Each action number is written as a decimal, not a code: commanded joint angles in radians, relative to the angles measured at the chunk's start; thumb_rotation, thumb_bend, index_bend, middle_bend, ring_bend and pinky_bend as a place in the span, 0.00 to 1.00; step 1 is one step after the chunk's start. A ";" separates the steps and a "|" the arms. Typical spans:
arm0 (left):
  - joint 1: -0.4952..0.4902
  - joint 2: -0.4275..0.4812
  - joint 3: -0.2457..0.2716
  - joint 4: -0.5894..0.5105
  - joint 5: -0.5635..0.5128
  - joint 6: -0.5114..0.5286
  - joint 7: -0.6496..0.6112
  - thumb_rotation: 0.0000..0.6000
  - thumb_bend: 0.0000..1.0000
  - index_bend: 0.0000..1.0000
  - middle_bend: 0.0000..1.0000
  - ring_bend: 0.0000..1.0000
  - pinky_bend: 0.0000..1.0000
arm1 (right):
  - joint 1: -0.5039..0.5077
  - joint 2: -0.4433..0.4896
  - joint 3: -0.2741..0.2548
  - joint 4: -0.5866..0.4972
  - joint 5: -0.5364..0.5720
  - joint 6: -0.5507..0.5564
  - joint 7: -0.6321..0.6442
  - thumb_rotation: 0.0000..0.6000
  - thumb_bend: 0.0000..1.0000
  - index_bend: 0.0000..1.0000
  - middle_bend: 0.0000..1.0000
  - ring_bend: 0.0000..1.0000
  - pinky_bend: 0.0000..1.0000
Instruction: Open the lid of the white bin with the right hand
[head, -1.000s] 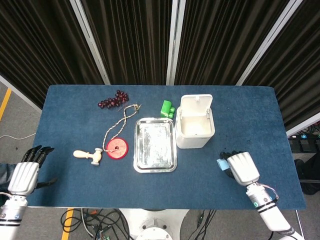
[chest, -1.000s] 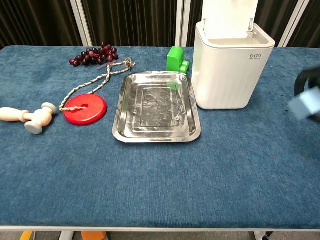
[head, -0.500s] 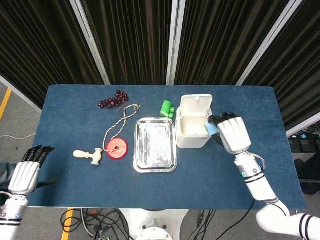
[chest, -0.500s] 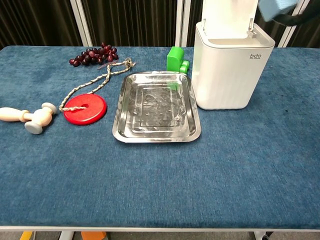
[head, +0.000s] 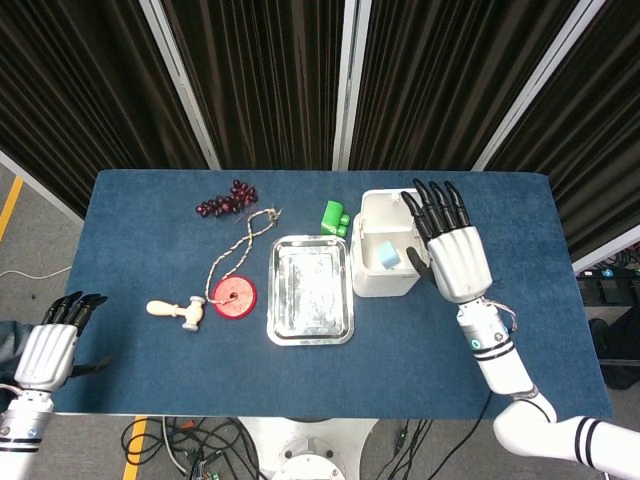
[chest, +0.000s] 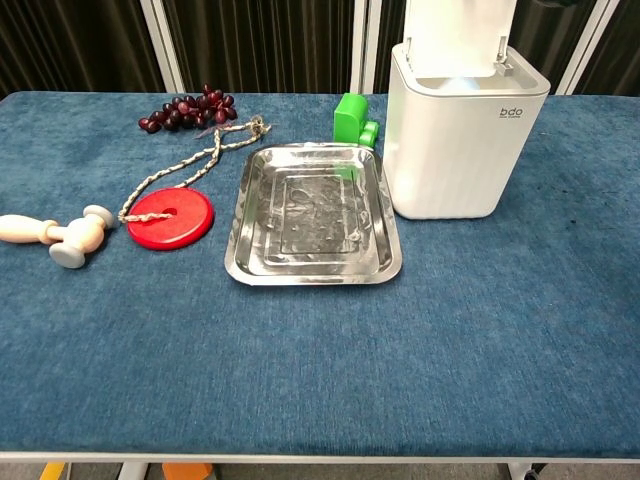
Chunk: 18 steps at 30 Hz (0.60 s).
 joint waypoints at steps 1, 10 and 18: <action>0.000 0.000 0.000 -0.002 0.000 0.000 0.003 1.00 0.04 0.17 0.14 0.07 0.11 | -0.065 0.038 -0.046 -0.015 -0.051 0.074 0.049 1.00 0.19 0.00 0.00 0.00 0.00; -0.002 -0.002 0.000 -0.008 0.003 -0.001 0.011 1.00 0.04 0.17 0.14 0.07 0.11 | -0.308 0.113 -0.258 0.072 -0.123 0.236 0.168 1.00 0.12 0.00 0.00 0.00 0.00; -0.004 0.008 -0.011 -0.031 0.015 0.022 0.021 1.00 0.04 0.17 0.14 0.07 0.11 | -0.422 0.179 -0.334 0.103 -0.019 0.192 0.217 1.00 0.12 0.00 0.00 0.00 0.00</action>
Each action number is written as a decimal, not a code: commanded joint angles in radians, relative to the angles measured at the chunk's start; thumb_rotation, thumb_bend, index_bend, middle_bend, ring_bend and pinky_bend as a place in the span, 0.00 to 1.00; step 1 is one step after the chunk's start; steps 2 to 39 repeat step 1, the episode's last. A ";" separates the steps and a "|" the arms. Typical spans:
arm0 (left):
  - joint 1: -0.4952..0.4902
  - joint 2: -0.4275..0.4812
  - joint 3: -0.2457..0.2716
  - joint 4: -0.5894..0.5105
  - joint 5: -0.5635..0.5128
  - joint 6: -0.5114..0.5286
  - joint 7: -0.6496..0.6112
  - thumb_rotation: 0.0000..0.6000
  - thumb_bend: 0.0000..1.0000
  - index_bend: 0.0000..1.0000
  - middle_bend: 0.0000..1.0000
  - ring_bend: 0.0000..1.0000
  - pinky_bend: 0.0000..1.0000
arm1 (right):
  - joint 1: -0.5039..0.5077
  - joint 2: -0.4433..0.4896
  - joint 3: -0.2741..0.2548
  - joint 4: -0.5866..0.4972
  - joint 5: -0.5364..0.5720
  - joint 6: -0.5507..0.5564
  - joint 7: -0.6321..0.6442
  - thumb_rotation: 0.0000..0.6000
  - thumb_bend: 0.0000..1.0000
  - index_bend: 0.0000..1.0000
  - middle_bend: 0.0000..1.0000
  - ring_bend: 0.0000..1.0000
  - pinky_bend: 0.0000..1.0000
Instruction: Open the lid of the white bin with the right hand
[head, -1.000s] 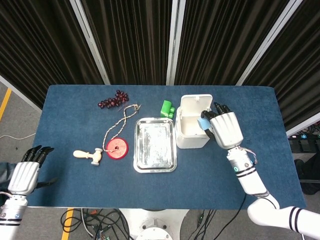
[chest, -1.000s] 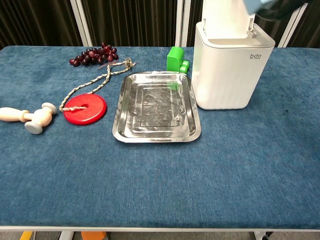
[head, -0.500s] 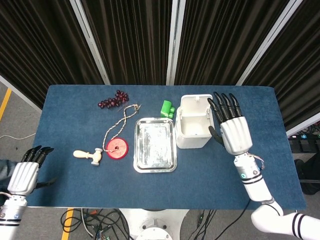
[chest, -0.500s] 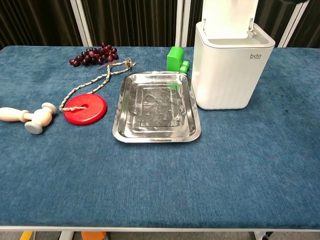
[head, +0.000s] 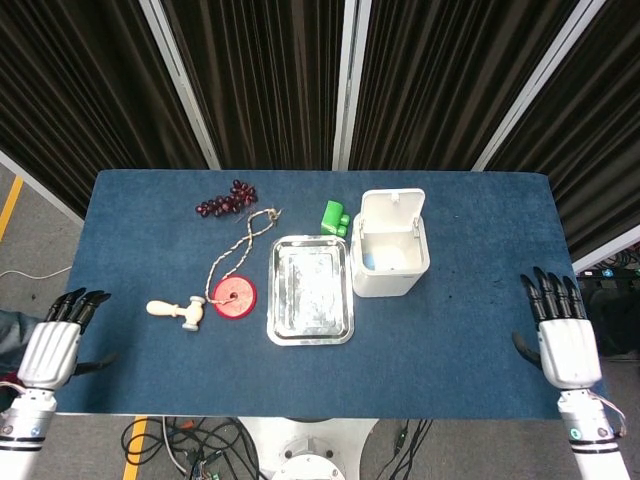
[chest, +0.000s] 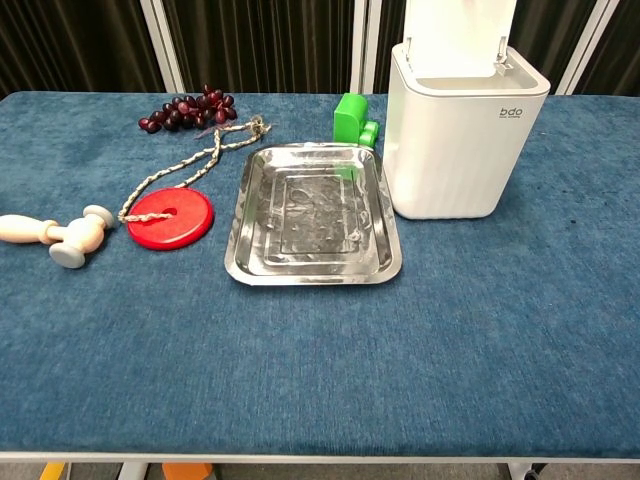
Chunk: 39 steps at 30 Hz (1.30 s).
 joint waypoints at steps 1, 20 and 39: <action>0.001 0.002 -0.003 -0.001 0.001 0.005 -0.001 1.00 0.04 0.17 0.14 0.07 0.11 | -0.029 0.032 -0.021 0.008 0.043 -0.035 0.015 1.00 0.12 0.00 0.00 0.00 0.00; 0.001 0.002 -0.003 -0.001 0.001 0.005 -0.001 1.00 0.04 0.17 0.14 0.07 0.11 | -0.029 0.032 -0.021 0.008 0.043 -0.035 0.015 1.00 0.12 0.00 0.00 0.00 0.00; 0.001 0.002 -0.003 -0.001 0.001 0.005 -0.001 1.00 0.04 0.17 0.14 0.07 0.11 | -0.029 0.032 -0.021 0.008 0.043 -0.035 0.015 1.00 0.12 0.00 0.00 0.00 0.00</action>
